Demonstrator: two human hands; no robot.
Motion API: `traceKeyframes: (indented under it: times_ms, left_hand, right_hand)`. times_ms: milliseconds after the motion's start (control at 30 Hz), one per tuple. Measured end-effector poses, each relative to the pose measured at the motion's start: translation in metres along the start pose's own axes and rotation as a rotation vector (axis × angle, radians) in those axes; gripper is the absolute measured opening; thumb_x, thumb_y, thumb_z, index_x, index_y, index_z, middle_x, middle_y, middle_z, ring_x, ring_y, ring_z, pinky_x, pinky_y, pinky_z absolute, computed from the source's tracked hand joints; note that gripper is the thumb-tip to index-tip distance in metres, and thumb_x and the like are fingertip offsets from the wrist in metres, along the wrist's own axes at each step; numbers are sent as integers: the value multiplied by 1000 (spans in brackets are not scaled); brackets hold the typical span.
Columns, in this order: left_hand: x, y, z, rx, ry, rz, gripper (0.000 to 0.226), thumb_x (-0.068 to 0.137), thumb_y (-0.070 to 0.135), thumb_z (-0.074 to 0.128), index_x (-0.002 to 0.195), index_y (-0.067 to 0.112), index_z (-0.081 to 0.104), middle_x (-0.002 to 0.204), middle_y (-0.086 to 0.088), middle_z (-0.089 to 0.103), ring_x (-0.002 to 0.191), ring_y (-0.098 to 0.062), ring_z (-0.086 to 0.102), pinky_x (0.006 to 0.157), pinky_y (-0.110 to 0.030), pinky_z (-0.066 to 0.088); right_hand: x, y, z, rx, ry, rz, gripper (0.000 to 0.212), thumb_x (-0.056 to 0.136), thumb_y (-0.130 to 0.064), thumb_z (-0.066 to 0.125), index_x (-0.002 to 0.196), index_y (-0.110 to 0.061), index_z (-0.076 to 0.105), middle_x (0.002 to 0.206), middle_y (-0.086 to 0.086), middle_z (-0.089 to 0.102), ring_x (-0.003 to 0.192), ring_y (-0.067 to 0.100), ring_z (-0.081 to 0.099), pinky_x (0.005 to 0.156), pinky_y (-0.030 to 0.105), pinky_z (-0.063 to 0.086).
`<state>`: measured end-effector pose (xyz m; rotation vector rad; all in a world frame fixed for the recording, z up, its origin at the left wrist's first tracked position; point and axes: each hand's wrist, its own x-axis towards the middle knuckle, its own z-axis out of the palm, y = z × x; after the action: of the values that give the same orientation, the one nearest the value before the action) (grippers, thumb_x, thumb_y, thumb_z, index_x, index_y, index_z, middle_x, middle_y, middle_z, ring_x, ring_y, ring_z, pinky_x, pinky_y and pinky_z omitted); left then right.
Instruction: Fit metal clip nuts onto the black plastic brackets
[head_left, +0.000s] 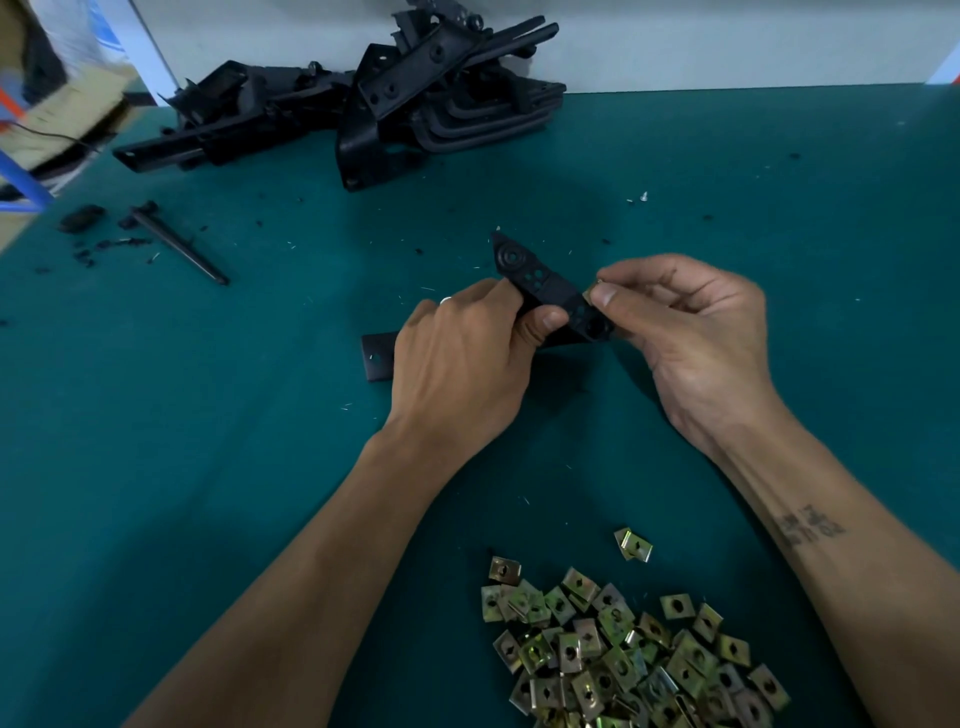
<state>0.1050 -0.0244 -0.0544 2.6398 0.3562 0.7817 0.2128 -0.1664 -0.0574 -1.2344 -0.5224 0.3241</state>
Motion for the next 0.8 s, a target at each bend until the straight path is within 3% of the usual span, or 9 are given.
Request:
traceKeyframes:
  times_ms: [233,467,567,633,800]
  left_hand:
    - [1,-1,1,11,12,3,52,102,54,37,91,10,63,84,-3,65,74,-32,59,67,-35,31]
    - [0,-2,0,-18,38,-14,44,103,47,43,89,10,63,82,-3,64,73,-32,59,67,-34,30]
    - [0,-3,-1,-29,58,-39,36,103,40,49,86,10,61,82,-3,65,74,-34,59,66,-34,27]
    - [0,-3,-2,-25,66,-42,34,102,38,52,85,11,61,81,-3,65,73,-35,58,66,-33,25]
    - [-1,-6,-2,-20,55,-46,33,104,39,50,92,12,66,81,3,63,74,-32,59,67,-32,23]
  right_hand:
    - [-1,2,2,-133,-18,-78,21,84,-1,76,79,-21,75,73,-1,71,71,12,60,71,22,51]
    - [-3,3,4,-188,-31,-77,17,86,-5,76,82,-22,76,80,-6,75,75,5,64,74,18,50]
    - [-4,0,4,-146,-65,-19,6,81,-20,75,81,-23,80,87,-3,77,86,13,68,81,28,52]
    - [-5,-1,4,-122,-86,-6,12,78,-26,69,80,-26,81,88,-3,76,90,18,67,85,39,50]
    - [-7,-3,5,-145,-198,33,16,82,-17,63,88,-14,77,106,5,74,106,30,66,97,49,49]
